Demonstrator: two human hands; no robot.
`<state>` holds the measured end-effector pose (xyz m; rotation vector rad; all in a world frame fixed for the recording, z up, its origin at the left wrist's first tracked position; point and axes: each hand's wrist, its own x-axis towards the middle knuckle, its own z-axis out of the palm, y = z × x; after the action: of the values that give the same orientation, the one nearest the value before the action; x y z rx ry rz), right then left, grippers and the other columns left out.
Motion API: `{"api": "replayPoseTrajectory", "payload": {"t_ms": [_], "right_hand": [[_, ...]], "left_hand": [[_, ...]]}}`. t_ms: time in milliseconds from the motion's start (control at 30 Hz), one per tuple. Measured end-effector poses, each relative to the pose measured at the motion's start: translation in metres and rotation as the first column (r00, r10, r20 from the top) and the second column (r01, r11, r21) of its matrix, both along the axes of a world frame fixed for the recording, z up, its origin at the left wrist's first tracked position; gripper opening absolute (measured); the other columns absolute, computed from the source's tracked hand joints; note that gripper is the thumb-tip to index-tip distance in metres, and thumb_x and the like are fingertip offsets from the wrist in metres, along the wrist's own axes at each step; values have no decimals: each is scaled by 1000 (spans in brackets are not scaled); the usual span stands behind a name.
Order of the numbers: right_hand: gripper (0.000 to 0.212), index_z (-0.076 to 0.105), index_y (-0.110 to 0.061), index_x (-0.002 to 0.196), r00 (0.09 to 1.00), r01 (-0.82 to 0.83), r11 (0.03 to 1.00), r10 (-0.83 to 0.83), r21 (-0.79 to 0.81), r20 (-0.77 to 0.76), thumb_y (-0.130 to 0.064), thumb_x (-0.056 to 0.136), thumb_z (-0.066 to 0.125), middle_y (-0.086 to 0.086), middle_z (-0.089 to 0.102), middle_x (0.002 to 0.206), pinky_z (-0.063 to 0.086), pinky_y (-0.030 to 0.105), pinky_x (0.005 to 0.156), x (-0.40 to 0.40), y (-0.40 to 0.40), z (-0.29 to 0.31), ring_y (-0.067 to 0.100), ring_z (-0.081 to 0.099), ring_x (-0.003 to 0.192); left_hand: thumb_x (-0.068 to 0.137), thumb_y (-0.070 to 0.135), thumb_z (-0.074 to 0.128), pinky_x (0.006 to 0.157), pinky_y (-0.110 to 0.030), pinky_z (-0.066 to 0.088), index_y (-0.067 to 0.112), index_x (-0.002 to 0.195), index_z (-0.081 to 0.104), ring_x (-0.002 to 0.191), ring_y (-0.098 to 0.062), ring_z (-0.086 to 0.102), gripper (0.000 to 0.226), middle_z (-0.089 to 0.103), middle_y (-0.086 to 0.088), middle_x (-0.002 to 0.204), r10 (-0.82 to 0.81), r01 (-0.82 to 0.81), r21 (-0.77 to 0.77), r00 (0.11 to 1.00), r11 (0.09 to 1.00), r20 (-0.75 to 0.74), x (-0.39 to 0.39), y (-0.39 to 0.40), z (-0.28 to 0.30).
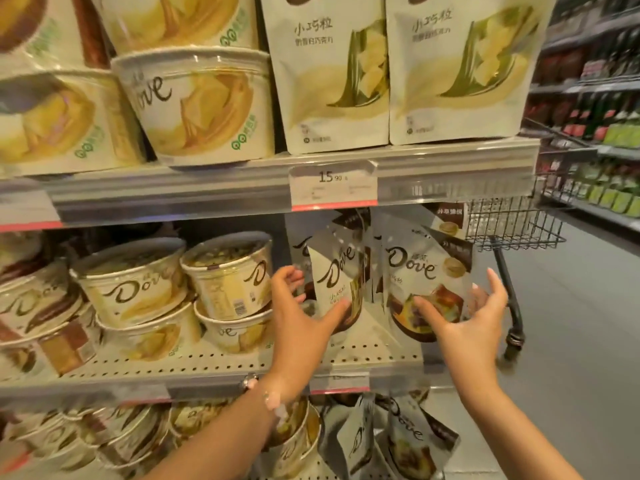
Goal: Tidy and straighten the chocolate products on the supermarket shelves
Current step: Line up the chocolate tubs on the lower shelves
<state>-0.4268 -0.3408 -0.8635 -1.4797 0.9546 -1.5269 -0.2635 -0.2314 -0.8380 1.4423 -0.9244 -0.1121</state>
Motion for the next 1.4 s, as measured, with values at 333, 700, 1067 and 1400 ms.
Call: {"api": "replayPoseTrajectory", "payload": {"t_ms": [333,700,1067,1400], "right_hand": [[70,48,-18,121,998,-62,996,64,70,-28,-16,61,86,-5,65,103,54,32,80,5,-23,8,3,62,91],[43,62,-19,96,967,-252,940,256,230,14,-8,62,84,-1,72,93,55,33,68,-16,-50,15,16,69,86],[78,43,-21,128,974,-226,952,226,208,22,-23,62,84,-7,62,113,51,25,74,-23,-39,8,8,62,98],[70,26,-13,139,1000,25,986,-27,166,13,-30,84,66,10,43,137,40,49,104,10,-7,-21,25,44,125]], "left_hand": [[71,14,80,76,-22,52,19,107,55,89,-3,61,44,64,6,100,73,-64,106,993,992,-88,5,-36,-8],[79,13,72,84,-36,54,26,105,61,101,-13,63,31,69,5,106,-25,59,170,980,984,-200,21,-22,-10],[82,15,70,59,-12,52,27,103,53,88,-4,64,30,65,11,97,56,-43,49,949,998,-311,14,-18,-26],[65,17,81,110,-41,30,9,136,21,125,-23,34,93,37,-8,130,308,-285,144,936,948,-172,-28,-40,-49]]}}
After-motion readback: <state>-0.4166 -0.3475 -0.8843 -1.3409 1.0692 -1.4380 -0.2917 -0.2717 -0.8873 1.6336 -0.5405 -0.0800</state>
